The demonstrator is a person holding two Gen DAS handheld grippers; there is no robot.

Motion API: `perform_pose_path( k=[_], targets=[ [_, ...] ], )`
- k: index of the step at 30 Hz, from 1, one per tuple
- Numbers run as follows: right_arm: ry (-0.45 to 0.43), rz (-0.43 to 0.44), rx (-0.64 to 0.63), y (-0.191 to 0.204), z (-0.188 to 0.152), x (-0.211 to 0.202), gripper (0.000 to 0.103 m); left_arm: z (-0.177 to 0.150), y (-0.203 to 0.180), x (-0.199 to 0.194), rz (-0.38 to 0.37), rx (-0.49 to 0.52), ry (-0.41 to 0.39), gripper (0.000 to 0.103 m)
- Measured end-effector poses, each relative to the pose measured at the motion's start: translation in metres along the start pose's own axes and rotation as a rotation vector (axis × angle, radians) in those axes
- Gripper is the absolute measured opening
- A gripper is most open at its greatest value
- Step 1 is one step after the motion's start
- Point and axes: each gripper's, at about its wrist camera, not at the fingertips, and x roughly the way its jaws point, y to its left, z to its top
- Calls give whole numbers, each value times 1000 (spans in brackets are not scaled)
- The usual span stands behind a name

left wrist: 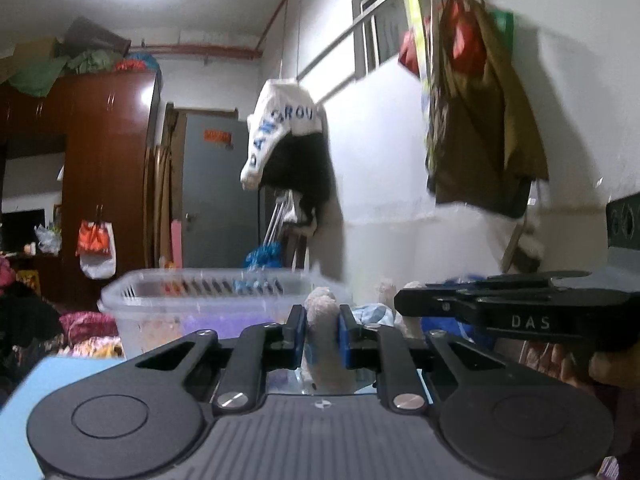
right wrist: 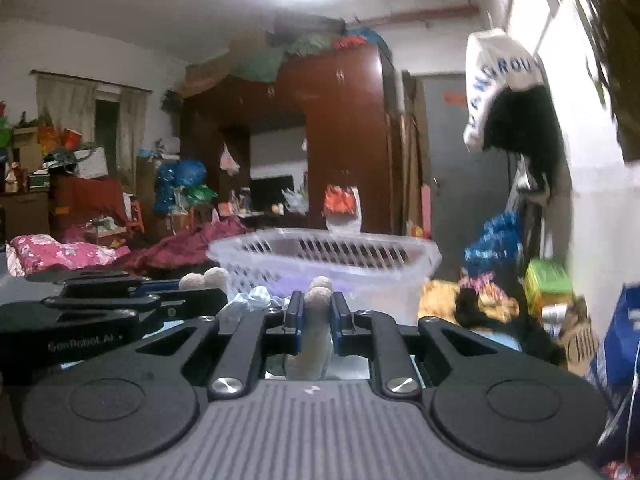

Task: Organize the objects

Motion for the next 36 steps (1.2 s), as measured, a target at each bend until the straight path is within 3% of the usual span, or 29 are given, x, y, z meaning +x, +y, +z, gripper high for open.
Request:
perform_pose_path(
  k=[5,12,19,26,30,36],
  targets=[
    [-52,13,-51,11,33,4,15,31,14,-4,-10,26,-62,19],
    [-62,-16,-76,12,64,34,15,67,33,30,-13,47,-38,18],
    [6,-77,-35,-13,70,89,14,88,47,98,1,63,59,18],
    [69,-183,0,-35,54,124,14,77,57,170,-9,36,169,18],
    [68,-200,24,-41,45,131,14,69,58,197,40,33,230,18],
    [160,-250,60,-43,33,149,14,58,61,224,97,29,355,17]
  ],
)
